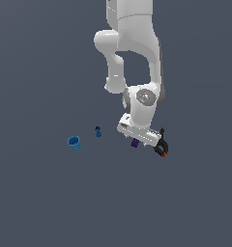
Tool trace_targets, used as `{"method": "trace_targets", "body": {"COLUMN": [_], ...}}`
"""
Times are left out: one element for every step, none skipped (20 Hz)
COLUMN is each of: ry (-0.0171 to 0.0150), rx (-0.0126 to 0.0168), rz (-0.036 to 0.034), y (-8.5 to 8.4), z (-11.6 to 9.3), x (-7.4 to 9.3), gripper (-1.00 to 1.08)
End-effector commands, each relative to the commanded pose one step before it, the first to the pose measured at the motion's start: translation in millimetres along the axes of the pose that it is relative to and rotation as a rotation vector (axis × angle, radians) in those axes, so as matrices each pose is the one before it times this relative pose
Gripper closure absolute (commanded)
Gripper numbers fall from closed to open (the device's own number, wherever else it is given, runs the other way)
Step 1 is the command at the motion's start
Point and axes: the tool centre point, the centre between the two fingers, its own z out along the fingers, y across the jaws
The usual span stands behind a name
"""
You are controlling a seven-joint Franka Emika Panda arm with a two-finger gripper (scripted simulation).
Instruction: Pick up a designated object from a clutter of objects.
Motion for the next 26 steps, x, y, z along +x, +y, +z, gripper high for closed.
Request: {"method": "trace_targets", "body": {"ry": [-0.00022,0.00013,0.0,0.0,0.00015,0.0,0.0,0.0,0.0,0.0,0.0,0.0,0.0,0.0,0.0,0.0,0.0,0.0,0.0,0.0,0.0,0.0,0.0,0.0,0.0,0.0], "rx": [-0.00015,0.00013,0.0,0.0,0.00009,0.0,0.0,0.0,0.0,0.0,0.0,0.0,0.0,0.0,0.0,0.0,0.0,0.0,0.0,0.0,0.0,0.0,0.0,0.0,0.0,0.0], "rz": [0.00029,0.00067,0.0,0.0,0.00067,0.0,0.0,0.0,0.0,0.0,0.0,0.0,0.0,0.0,0.0,0.0,0.0,0.0,0.0,0.0,0.0,0.0,0.0,0.0,0.0,0.0], "y": [0.03,0.13,-0.15,-0.15,0.13,-0.11,-0.07,-0.02,0.0,0.0,0.0,0.0,0.0,0.0,0.0,0.0,0.0,0.0,-0.04,-0.04,-0.11,-0.19,-0.27,-0.34,-0.42,-0.5], "z": [11.69,3.49,2.99,2.41,1.76,1.31,0.78,0.26,0.0,0.0,0.0,0.0,0.0,0.0,0.0,0.0,0.0,0.0,-0.19,-0.24,-0.72,-1.2,-1.69,-2.17,-2.66,-3.16], "x": [-0.57,0.14,-0.02,0.02,0.26,0.04,0.03,0.01,0.0,0.0,0.0,0.0,0.0,0.0,0.0,0.0,0.0,0.0,-0.06,-0.04,-0.13,-0.21,-0.29,-0.38,-0.46,-0.54], "gripper": [-0.92,-0.92,-0.92,-0.92,-0.92,-0.92,-0.92,-0.92,1.08,1.08,1.08,1.08,1.08,1.08,1.08,1.08,1.08,1.08,1.08,1.08,1.08,1.08,1.08,1.08,1.08,1.08]}}
